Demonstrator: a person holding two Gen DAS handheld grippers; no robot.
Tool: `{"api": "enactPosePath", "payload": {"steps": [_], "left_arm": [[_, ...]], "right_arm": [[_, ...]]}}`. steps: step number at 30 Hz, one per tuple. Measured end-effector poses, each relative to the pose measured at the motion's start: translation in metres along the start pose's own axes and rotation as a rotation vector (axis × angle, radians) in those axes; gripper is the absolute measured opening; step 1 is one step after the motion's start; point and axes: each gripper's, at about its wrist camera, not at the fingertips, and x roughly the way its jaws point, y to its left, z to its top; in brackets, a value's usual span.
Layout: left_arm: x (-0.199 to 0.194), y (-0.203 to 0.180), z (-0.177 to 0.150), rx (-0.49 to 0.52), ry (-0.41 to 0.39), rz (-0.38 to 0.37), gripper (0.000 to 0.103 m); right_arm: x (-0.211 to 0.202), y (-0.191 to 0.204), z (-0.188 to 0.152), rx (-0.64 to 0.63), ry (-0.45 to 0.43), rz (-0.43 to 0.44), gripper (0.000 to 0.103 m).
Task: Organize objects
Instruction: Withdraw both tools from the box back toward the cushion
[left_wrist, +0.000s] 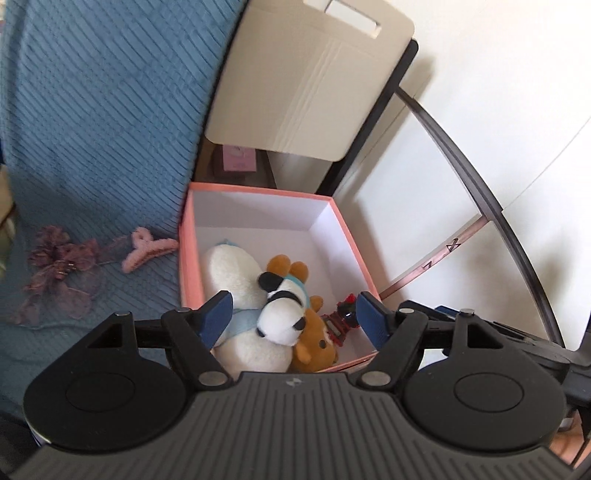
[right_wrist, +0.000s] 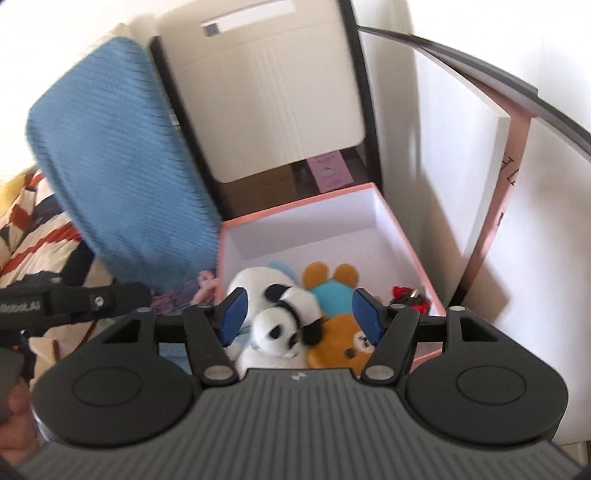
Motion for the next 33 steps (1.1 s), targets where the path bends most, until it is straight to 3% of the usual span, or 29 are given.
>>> {"api": "enactPosePath", "payload": {"steps": [18,33], "left_arm": [[-0.097,0.088,-0.05,-0.028,-0.084,0.051,0.078],[-0.111,0.147,-0.071,-0.035,-0.13,0.105,0.078]], "right_arm": [[-0.046,0.108,-0.059,-0.076,-0.012,0.065,0.065],[-0.009,0.156,-0.097,-0.118,0.035,0.111,0.065]]}}
